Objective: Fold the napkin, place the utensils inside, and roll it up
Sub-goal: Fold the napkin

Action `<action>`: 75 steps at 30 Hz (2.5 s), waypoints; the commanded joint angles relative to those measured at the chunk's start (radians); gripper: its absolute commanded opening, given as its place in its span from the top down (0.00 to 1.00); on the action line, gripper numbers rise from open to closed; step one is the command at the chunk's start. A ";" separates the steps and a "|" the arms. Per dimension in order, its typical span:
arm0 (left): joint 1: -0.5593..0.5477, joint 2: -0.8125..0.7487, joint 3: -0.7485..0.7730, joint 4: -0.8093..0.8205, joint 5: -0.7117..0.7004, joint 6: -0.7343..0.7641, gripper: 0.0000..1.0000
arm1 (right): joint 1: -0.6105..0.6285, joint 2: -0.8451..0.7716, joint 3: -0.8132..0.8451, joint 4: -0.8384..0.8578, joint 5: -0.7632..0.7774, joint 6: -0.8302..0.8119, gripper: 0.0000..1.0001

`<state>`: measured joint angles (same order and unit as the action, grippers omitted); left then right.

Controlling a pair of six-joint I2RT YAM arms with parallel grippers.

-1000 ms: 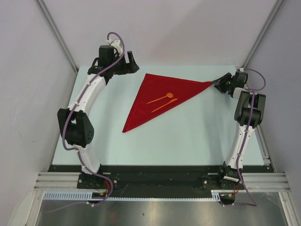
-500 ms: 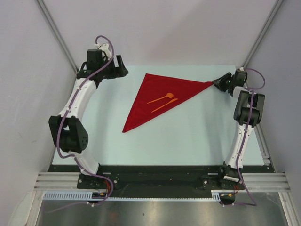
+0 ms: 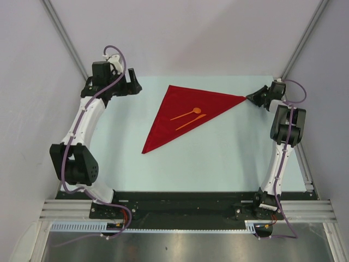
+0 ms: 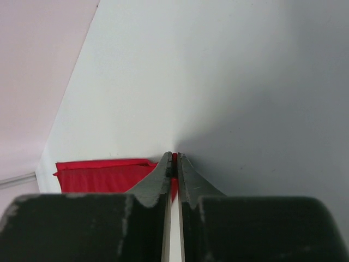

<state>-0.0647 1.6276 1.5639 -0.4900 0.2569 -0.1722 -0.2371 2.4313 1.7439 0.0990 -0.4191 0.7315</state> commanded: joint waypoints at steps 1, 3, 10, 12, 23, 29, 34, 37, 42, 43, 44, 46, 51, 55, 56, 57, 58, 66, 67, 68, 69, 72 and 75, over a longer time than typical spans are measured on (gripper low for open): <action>0.031 -0.077 -0.050 0.017 0.018 0.034 0.07 | 0.015 0.014 0.008 -0.018 0.022 -0.020 0.94; 0.043 -0.094 -0.074 0.028 0.021 0.034 0.07 | 0.016 -0.003 -0.013 0.016 0.017 -0.012 0.95; 0.060 -0.143 -0.157 0.065 0.033 0.037 0.07 | 0.027 -0.107 -0.176 0.323 -0.046 0.095 1.00; 0.060 -0.150 -0.183 0.073 0.031 0.042 0.07 | 0.035 -0.152 -0.199 0.395 -0.059 0.112 1.00; 0.123 -0.190 -0.225 0.105 0.091 0.008 0.07 | 0.198 -0.348 -0.339 0.479 -0.107 0.097 1.00; 0.132 -0.196 -0.232 0.117 0.119 -0.007 0.07 | 0.341 -0.387 -0.400 0.449 -0.133 0.066 1.00; 0.138 -0.198 -0.237 0.122 0.142 -0.018 0.07 | 0.459 -0.394 -0.440 0.444 -0.147 0.063 1.00; 0.137 -0.204 -0.240 0.126 0.151 -0.023 0.07 | 0.511 -0.397 -0.457 0.449 -0.156 0.068 1.00; 0.138 -0.204 -0.240 0.128 0.163 -0.029 0.07 | 0.558 -0.402 -0.471 0.435 -0.159 0.069 1.00; 0.137 -0.204 -0.240 0.128 0.165 -0.029 0.07 | 0.564 -0.402 -0.475 0.432 -0.158 0.068 1.00; 0.137 -0.204 -0.240 0.128 0.168 -0.030 0.07 | 0.573 -0.402 -0.477 0.423 -0.159 0.065 1.00; 0.138 -0.206 -0.240 0.128 0.170 -0.030 0.07 | 0.579 -0.402 -0.488 0.420 -0.159 0.063 1.00; 0.140 -0.204 -0.240 0.131 0.180 -0.035 0.07 | 0.607 -0.410 -0.540 0.429 -0.152 0.063 1.00; 0.138 -0.201 -0.242 0.136 0.191 -0.039 0.07 | 0.625 -0.397 -0.549 0.442 -0.153 0.080 1.00; 0.138 -0.201 -0.242 0.134 0.191 -0.041 0.07 | 0.630 -0.396 -0.549 0.447 -0.150 0.085 1.00; 0.138 -0.199 -0.243 0.136 0.193 -0.043 0.07 | 0.633 -0.393 -0.546 0.449 -0.146 0.086 1.00; 0.138 -0.199 -0.243 0.136 0.194 -0.043 0.07 | 0.637 -0.388 -0.543 0.450 -0.144 0.088 1.00; 0.138 -0.198 -0.243 0.137 0.197 -0.044 0.07 | 0.654 -0.357 -0.526 0.443 -0.138 0.091 1.00; 0.138 -0.199 -0.245 0.137 0.197 -0.046 0.07 | 0.656 -0.354 -0.530 0.443 -0.138 0.089 1.00; 0.138 -0.196 -0.245 0.137 0.199 -0.046 0.07 | 0.659 -0.351 -0.531 0.443 -0.136 0.088 1.00; 0.138 -0.196 -0.245 0.137 0.199 -0.046 0.07 | 0.659 -0.348 -0.531 0.441 -0.136 0.086 1.00; 0.140 -0.192 -0.245 0.139 0.200 -0.049 0.07 | 0.664 -0.342 -0.527 0.435 -0.135 0.078 0.92; 0.140 -0.187 -0.254 0.140 0.189 -0.053 0.07 | 0.667 -0.359 -0.529 0.433 -0.138 0.059 0.68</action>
<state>0.0662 1.4631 1.3224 -0.3820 0.4309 -0.2100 0.4198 2.0720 1.1915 0.5056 -0.5613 0.8158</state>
